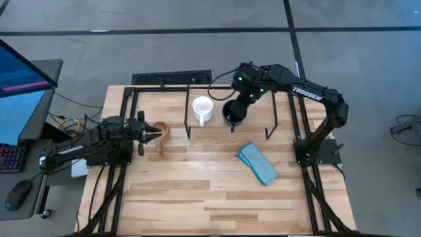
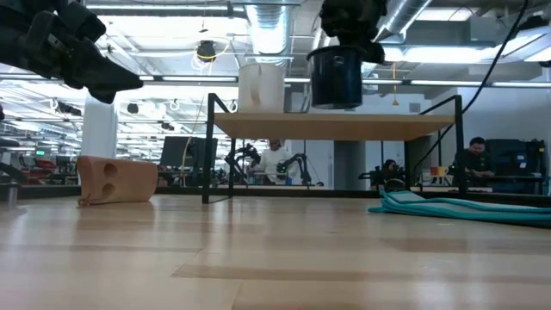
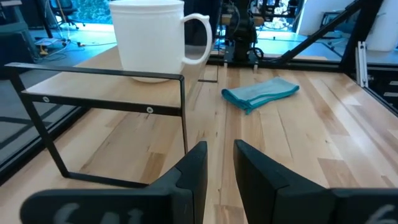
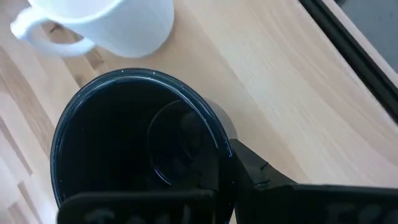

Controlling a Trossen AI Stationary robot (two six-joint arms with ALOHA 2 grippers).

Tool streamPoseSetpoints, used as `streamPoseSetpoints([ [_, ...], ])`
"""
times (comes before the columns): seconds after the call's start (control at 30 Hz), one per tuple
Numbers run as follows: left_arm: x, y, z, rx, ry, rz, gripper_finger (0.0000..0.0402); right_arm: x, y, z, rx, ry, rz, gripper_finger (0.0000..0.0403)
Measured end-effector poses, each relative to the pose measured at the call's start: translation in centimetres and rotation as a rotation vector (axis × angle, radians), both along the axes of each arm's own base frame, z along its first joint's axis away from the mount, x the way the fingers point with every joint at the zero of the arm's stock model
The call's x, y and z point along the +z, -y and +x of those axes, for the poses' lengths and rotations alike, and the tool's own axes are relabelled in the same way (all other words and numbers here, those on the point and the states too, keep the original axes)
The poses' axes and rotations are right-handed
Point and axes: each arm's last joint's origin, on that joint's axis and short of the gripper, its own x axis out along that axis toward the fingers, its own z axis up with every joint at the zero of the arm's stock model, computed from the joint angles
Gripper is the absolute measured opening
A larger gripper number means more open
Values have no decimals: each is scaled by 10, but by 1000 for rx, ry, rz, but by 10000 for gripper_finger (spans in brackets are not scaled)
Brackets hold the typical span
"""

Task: Stack small to large cups/mugs on shelf
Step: Put the black mug on the shelf

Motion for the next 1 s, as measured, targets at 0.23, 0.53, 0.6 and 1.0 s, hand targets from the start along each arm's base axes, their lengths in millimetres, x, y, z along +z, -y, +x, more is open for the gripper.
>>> streamPoseSetpoints([
  [0.23, -1, 0, 1, 1, -15, -5, 69, 12, 6, 11, 17, 13, -12, 28],
  [0.53, -2, -1, 2, 0, -29, -9, 69, -3, 9, 21, 48, -94, 21, 28],
  [0.6, -2, -1, 2, 0, -29, -9, 69, -6, 10, 22, 46, -102, 20, 28],
  [1.0, -2, -1, 2, 0, -29, -9, 69, -3, 11, 23, 42, -86, -16, 28],
])
